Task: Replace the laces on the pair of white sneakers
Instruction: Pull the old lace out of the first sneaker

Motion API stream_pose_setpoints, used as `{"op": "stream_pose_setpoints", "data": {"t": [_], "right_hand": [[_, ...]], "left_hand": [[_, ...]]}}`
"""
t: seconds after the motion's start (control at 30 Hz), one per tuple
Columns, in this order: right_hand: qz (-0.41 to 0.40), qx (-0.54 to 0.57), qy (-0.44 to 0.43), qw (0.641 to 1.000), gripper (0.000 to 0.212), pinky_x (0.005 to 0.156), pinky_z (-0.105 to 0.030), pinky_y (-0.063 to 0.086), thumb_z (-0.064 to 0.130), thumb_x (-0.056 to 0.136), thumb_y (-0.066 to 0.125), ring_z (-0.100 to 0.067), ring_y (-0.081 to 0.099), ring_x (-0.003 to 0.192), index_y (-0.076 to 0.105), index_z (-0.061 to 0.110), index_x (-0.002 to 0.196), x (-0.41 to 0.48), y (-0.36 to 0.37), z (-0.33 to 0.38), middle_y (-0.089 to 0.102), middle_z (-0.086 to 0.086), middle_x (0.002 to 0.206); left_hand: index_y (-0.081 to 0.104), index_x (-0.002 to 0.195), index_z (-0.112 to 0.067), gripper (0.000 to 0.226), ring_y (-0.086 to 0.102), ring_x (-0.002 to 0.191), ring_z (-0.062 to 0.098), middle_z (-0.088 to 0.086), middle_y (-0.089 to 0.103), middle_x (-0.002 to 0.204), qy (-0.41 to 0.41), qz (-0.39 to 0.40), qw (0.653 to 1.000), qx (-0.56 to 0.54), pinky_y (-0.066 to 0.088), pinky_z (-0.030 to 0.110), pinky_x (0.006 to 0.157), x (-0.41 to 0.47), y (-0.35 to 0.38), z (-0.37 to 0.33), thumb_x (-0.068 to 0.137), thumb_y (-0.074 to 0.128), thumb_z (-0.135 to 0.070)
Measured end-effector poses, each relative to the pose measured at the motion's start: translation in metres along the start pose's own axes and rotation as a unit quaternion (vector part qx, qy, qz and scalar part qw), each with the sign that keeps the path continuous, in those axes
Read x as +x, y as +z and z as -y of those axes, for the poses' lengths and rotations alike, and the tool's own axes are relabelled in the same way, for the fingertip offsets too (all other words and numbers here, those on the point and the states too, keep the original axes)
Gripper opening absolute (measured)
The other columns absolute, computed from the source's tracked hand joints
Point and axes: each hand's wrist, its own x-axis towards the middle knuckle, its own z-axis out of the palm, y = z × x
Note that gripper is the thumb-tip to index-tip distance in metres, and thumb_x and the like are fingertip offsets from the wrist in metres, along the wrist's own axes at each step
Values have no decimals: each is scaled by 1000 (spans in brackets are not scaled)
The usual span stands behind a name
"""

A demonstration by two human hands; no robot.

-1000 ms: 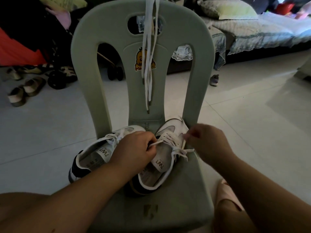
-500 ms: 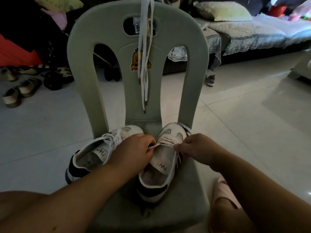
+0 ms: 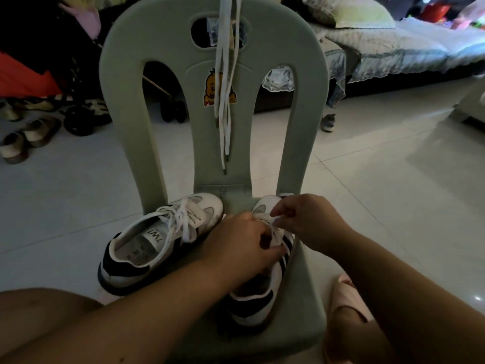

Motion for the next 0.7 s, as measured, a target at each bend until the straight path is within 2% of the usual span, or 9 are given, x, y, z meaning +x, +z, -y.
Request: {"op": "stream_pose_setpoints", "data": {"t": [0.07,0.13,0.17,0.23,0.3,0.33,0.47,0.6,0.7], "right_hand": [[-49,-51,-3,998,17,70,-10,36,24,90,63,-1,51,79,70,21,105,1,2,-2,63,8,96],[-82,-72,35,993,13,67,-16,37,31,89,64,-5,51,74,69,21,95,1,0,-4,57,8,86],[-68,-71,66,993,17,62,-18,38,36,88,64,-7,52,69,66,20,86,1,-1,-4,57,7,79],[24,-33,118,992,31,56,-22,42,43,88,61,-13,57,66,62,16,72,-1,0,-5,60,1,70],[93,35,139,985,36,62,-25,47,44,86,63,-15,61,69,69,11,75,-6,2,-4,66,-4,74],[96,61,139,984,33,61,-24,47,43,84,66,-12,60,68,72,12,77,-9,3,-1,68,-3,75],[51,121,127,983,13,52,-15,40,31,76,76,-2,56,58,76,18,77,-12,3,6,65,7,65],[67,203,164,963,12,48,-17,41,21,78,72,-8,54,57,73,10,79,-14,8,10,62,3,63],[50,201,160,965,15,52,-20,40,22,84,64,-9,53,59,70,12,75,-14,10,10,62,0,66]], "left_hand": [[62,69,-22,27,47,69,4,-11,49,72,-10,-5,1000,-6,35,20,57,3,5,1,81,62,-46],[66,66,-20,27,52,64,5,-6,56,70,-31,8,999,-27,43,25,56,5,7,5,80,64,-42],[67,63,-18,28,54,61,6,-5,58,67,-40,15,998,-41,46,26,57,6,7,6,80,64,-41],[68,61,-17,32,55,59,6,-3,60,66,-44,16,997,-63,46,25,58,6,7,8,81,64,-41],[69,64,-16,34,54,66,7,-2,60,73,-35,3,997,-72,40,22,62,4,8,9,85,62,-43],[70,68,-17,34,53,72,6,-4,59,79,-31,-8,997,-74,40,22,66,3,8,9,86,60,-44],[72,83,-21,29,50,85,3,-10,54,93,-26,-30,996,-86,44,24,76,1,7,10,87,60,-47],[71,83,-21,26,48,83,-1,-14,51,91,-29,-21,994,-108,41,19,74,-3,5,12,87,61,-44],[69,81,-25,24,49,80,1,-12,53,87,-36,-18,993,-108,44,24,74,-5,1,13,88,59,-45]]}}
